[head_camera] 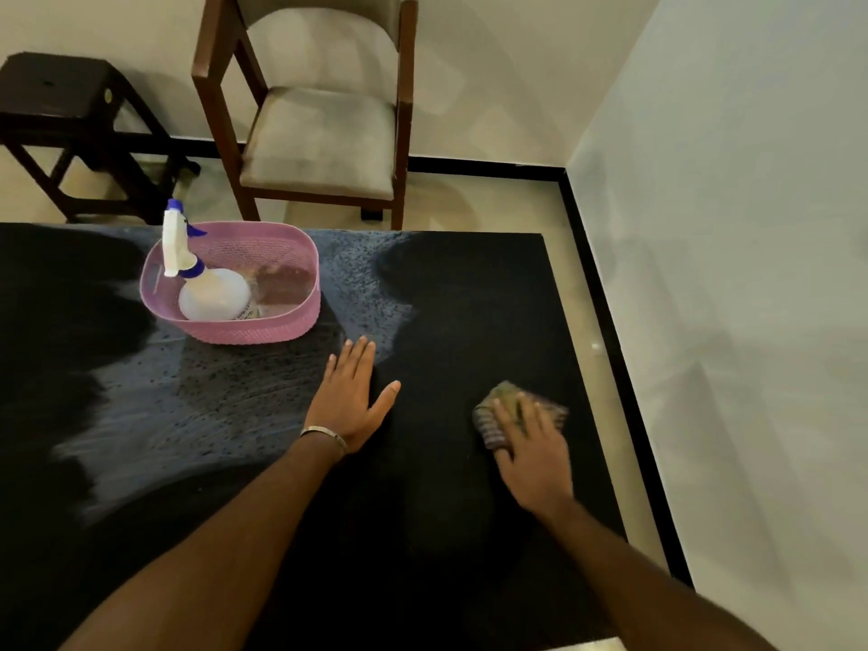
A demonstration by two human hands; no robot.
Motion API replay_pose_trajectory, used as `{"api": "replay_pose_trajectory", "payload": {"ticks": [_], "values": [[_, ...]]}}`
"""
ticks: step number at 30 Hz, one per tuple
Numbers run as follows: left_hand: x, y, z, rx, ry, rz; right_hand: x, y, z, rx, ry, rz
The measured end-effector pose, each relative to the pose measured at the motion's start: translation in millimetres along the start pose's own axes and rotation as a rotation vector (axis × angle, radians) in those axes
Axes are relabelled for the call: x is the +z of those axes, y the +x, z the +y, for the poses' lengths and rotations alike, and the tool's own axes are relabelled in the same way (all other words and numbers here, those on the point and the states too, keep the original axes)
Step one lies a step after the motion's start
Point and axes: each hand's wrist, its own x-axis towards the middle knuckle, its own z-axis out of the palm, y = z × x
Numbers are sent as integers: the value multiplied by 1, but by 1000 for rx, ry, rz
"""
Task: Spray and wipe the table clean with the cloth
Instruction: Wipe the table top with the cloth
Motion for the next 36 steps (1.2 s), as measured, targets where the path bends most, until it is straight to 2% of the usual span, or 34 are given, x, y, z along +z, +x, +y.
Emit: {"api": "replay_pose_trajectory", "payload": {"ticks": [3,12,16,18,22,26,31,34,36], "values": [[-2,-16,1,7,25,1,-3,13,17,159,18,-29],[-4,-57,-15,-20,20,11,12,18,13,170,133,-22],[-13,-62,-42,-7,5,15,17,19,-19,274,188,7],[-20,-64,-63,1,-2,17,20,17,-50,263,177,21],[-46,-72,-119,9,-53,32,33,9,-172,131,186,10],[-79,-90,-186,-20,-92,64,54,-12,-329,-123,158,-15],[-123,-112,-277,-87,-33,15,74,-51,-498,-436,104,-193],[-137,-123,-311,-105,-23,-1,89,-72,-544,-656,111,-260],[-141,-124,-324,-104,-33,-1,92,-72,-538,-746,32,-244]]}}
